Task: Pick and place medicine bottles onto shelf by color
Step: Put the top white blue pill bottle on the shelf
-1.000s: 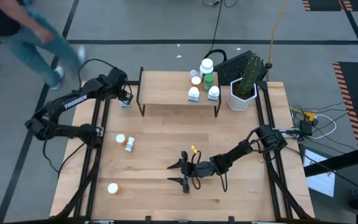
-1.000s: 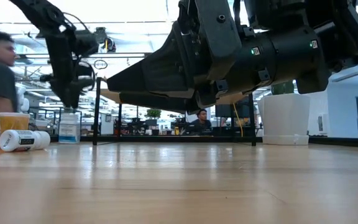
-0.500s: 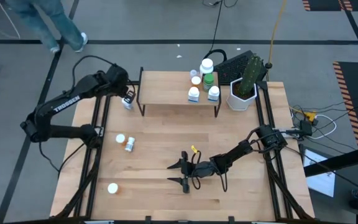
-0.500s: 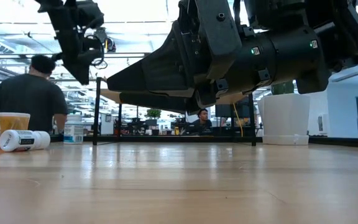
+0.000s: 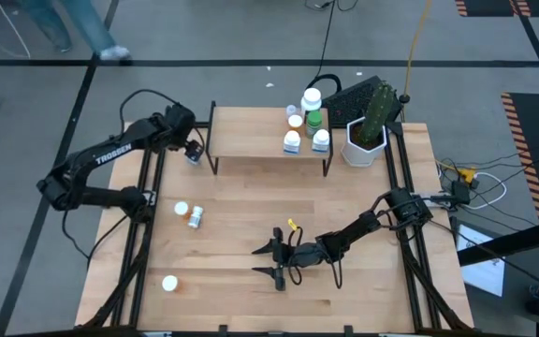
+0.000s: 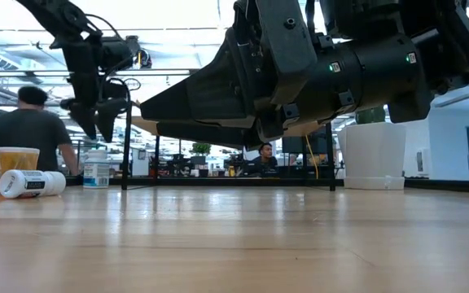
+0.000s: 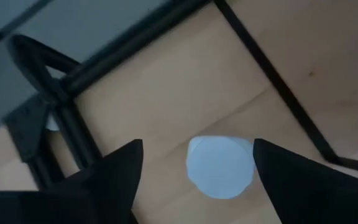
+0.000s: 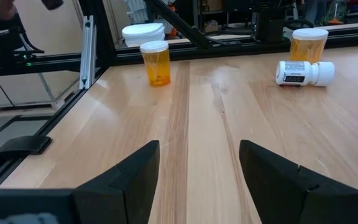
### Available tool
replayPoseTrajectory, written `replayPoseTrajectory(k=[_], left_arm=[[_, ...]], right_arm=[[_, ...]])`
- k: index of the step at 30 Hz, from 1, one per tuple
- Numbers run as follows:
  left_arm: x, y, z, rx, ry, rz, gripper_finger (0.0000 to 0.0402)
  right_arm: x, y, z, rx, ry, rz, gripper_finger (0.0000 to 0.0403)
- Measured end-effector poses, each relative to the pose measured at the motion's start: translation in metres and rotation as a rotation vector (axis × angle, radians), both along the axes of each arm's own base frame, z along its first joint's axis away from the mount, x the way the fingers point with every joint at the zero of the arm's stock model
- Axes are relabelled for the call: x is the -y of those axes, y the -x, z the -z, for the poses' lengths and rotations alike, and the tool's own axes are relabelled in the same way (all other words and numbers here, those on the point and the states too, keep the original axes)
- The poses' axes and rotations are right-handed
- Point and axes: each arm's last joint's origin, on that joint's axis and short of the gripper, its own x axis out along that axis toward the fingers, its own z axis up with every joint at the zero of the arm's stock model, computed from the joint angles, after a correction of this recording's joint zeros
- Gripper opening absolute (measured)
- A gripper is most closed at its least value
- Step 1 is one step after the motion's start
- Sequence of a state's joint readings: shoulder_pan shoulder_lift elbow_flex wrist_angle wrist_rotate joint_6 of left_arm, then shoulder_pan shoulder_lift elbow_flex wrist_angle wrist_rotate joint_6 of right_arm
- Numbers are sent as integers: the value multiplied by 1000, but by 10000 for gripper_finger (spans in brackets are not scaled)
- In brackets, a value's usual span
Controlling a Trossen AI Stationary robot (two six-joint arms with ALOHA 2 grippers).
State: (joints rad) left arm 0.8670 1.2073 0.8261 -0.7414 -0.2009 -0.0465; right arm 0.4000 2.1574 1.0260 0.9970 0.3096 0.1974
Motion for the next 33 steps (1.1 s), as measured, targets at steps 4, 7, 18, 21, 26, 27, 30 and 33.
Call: replayPoseTrajectory(k=[4,7,18,21,26,27,30,33], left_arm=[[-2,2,14,-13,33,3,311],[-1,3,23,-28,52,3,301],[-1,2,25,-25,46,27,237],[-2,2,24,-17,36,27,217],[-2,2,24,-18,36,25,179],[-2,2,24,-20,32,23,173],[-2,2,23,-16,35,11,168],[-2,2,23,-16,31,-7,180]], right_arm=[[0,0,0,0,0,0,217],[0,0,0,0,0,0,217],[0,0,0,0,0,-1,217],[0,0,0,0,0,-1,217],[0,0,0,0,0,-1,217],[0,0,0,0,0,-1,217],[0,0,0,-1,0,-1,217],[0,0,0,-2,1,-1,217]])
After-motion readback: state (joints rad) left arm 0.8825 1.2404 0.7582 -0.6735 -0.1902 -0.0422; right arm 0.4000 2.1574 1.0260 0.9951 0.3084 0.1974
